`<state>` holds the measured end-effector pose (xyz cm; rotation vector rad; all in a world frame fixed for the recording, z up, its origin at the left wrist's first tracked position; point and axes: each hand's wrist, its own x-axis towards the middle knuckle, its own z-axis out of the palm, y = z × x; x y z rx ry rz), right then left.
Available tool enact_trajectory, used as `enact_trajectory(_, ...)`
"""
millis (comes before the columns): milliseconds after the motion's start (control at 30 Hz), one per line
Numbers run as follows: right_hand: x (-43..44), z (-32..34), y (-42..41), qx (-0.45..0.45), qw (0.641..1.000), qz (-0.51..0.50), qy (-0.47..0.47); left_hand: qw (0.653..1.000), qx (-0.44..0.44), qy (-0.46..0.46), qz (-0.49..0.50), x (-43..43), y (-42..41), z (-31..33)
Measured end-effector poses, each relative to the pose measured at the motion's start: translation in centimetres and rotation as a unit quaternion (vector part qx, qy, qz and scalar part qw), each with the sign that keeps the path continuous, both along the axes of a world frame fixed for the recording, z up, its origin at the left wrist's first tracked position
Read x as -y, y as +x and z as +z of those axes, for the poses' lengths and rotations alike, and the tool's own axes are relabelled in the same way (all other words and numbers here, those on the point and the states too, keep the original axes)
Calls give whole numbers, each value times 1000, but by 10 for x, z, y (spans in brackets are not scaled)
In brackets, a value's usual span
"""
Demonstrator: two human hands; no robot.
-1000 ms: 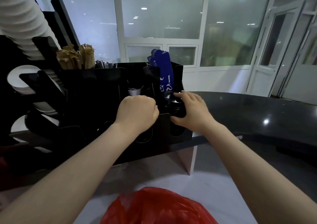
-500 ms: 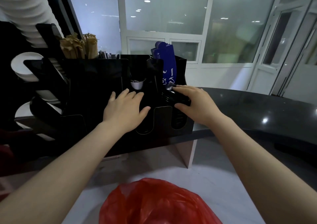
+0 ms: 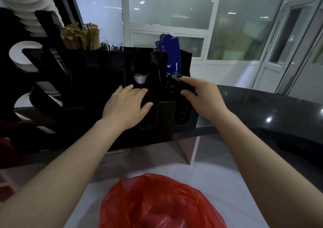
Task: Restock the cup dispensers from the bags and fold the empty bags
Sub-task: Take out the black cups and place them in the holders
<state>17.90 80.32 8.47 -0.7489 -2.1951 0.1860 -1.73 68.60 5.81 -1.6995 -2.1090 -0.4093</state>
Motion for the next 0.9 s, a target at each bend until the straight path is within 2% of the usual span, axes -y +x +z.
enact_trajectory(267,1,1,3,-6,1000,-3,2,1000,-3,1,1,2,1,0)
enact_trajectory(633,-7,3,1,87,996,19,7,1000,-11,-4,0,2,0,0)
enact_trajectory(900,-9,3,-6,77,997,-5,25,1000,-6,-2,-3,2,0,0)
